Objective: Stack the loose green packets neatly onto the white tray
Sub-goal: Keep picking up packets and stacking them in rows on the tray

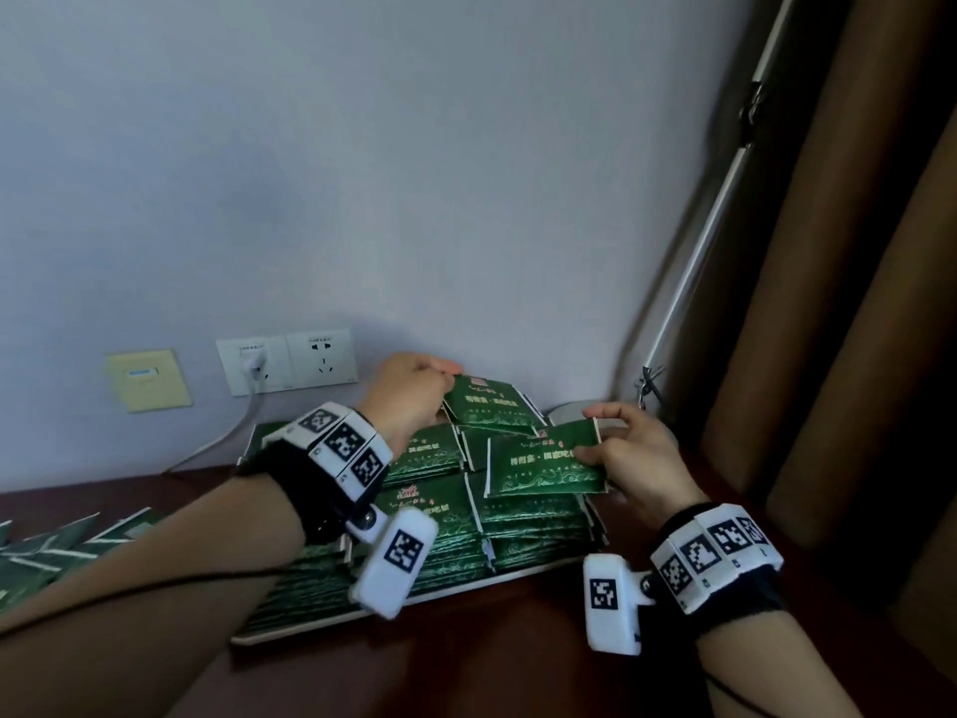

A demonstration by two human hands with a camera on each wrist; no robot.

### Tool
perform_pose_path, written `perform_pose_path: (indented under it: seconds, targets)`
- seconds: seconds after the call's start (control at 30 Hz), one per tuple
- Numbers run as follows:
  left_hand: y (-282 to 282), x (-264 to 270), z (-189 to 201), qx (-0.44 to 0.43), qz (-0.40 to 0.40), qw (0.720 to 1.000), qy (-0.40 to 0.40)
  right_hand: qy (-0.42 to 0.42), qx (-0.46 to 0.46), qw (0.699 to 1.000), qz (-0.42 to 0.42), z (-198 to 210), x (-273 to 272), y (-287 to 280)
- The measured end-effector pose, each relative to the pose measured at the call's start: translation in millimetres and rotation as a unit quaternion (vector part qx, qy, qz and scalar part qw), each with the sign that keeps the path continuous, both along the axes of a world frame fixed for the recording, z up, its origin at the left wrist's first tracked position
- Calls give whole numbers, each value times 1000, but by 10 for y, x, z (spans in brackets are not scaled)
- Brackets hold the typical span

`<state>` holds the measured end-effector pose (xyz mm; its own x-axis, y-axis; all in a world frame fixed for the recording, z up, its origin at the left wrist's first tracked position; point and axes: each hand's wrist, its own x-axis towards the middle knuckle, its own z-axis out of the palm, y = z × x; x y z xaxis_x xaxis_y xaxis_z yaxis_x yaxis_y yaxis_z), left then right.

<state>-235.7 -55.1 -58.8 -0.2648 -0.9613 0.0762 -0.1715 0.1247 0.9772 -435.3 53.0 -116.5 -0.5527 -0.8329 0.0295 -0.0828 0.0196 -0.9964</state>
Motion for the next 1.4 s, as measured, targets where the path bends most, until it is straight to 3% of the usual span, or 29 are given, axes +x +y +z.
perform_pose_path:
  seconds: [0.17, 0.4, 0.67, 0.87, 1.0, 1.4]
  targets:
    - [-257, -312, -162, -53, -12, 992, -112, 70, 43, 996, 46, -88, -67, -102]
    - [-465, -366, -392, -131, -42, 943, -301, 238, 112, 962, 76, -76, 6, -119]
    - [-423, -484, -229, -181, -73, 875, -443, 368, 103, 919, 95, -31, 92, -86]
    - [-379, -553, -220, -172, -179, 783, -570, 410, 160, 882, 170, 22, 68, -46]
    - [-384, -560, -213, -140, -197, 778, -580, 444, 166, 860, 190, -22, 67, -42]
    - [-341, -480, -218, -168, -224, 780, -561, 447, 162, 853, 215, -89, 53, -68]
